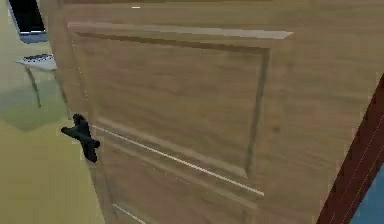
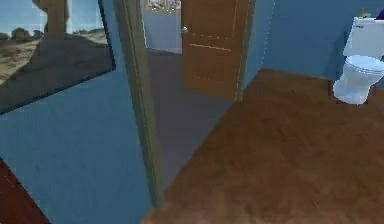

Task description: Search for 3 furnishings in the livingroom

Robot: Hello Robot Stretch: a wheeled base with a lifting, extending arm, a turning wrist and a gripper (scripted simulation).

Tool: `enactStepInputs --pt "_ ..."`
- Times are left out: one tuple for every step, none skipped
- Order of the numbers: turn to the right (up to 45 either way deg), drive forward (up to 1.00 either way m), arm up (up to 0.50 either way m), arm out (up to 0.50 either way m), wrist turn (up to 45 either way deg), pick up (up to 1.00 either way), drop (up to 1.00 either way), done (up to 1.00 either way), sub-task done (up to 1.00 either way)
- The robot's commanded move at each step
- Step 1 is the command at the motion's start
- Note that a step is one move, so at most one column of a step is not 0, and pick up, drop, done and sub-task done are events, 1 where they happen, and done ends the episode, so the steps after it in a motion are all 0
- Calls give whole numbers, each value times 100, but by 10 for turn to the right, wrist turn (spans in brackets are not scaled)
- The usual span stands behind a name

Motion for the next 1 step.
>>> enactStepInputs --pt "450 0 0 0 0 0 0 0 0"
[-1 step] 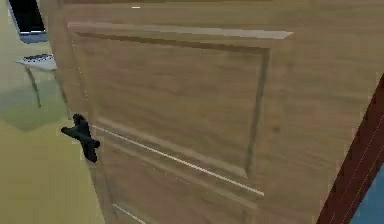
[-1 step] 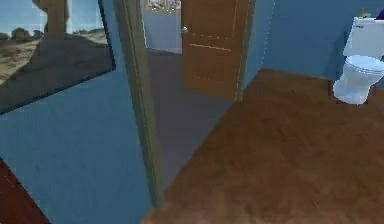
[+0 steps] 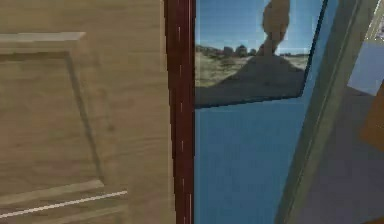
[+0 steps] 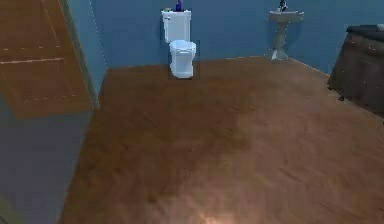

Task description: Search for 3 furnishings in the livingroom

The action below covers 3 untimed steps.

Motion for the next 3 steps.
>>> enactStepInputs --pt "450 0 0 0 0 0 0 0 0" --pt "450 0 0 0 0 0 0 0 0" --pt "450 0 0 0 0 0 0 0 0"
